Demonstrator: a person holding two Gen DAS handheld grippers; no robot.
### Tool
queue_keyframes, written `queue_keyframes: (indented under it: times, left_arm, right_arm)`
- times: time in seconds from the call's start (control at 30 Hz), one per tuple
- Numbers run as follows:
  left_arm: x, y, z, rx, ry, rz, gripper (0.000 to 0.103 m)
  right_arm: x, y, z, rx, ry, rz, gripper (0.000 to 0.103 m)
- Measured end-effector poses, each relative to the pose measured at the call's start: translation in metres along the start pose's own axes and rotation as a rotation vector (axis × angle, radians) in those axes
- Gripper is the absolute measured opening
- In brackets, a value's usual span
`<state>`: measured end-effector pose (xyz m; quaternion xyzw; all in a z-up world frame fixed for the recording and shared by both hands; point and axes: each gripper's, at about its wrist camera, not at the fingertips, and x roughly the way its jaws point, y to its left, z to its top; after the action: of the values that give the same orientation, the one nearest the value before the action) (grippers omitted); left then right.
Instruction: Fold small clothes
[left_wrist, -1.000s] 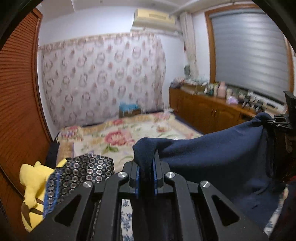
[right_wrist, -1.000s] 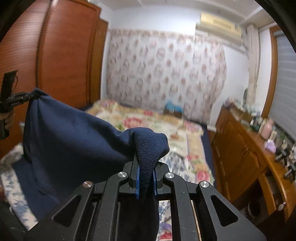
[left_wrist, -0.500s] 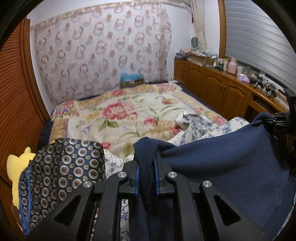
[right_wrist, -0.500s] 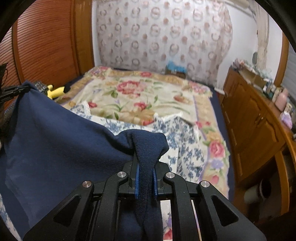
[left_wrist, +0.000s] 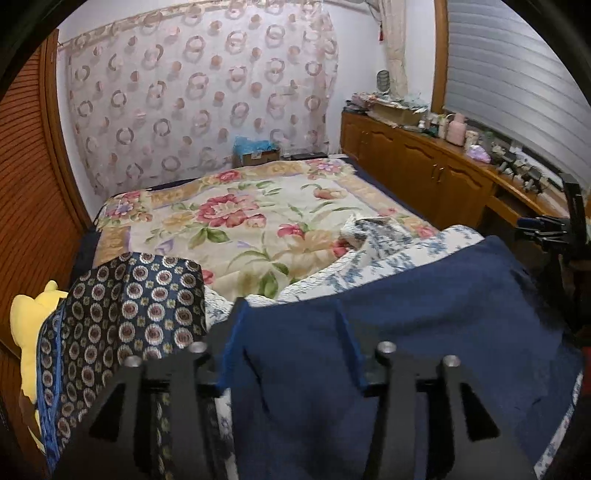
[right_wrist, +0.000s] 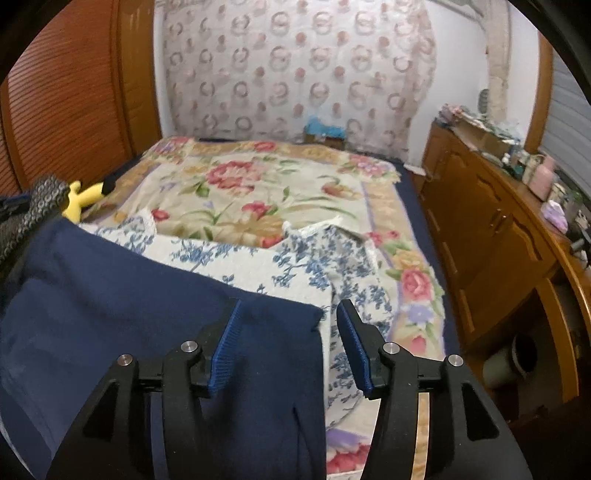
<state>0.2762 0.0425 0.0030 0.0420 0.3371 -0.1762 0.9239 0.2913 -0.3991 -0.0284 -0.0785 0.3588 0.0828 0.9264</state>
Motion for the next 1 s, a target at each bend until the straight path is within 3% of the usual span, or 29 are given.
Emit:
queue_keyframes:
  times: [0.27, 0.53, 1.0]
  left_arm:
    - [-0.038, -0.013, -0.043, 0.003, -0.001, -0.01, 0.06]
    - [-0.051, -0.024, -0.097, -0.024, 0.068, 0.016, 0.06]
    - [-0.063, -0.031, -0.158, -0.092, 0.113, 0.034, 0.06]
  right_arm:
    - [-0.049, 0.017, -0.035, 0.02, -0.035, 0.023, 0.062]
    - [-0.081, 0.032, -0.085, 0.057, -0.022, 0.019, 0.062]
    - [-0.101, 0.038, -0.148, 0.112, 0.022, 0.03, 0.062]
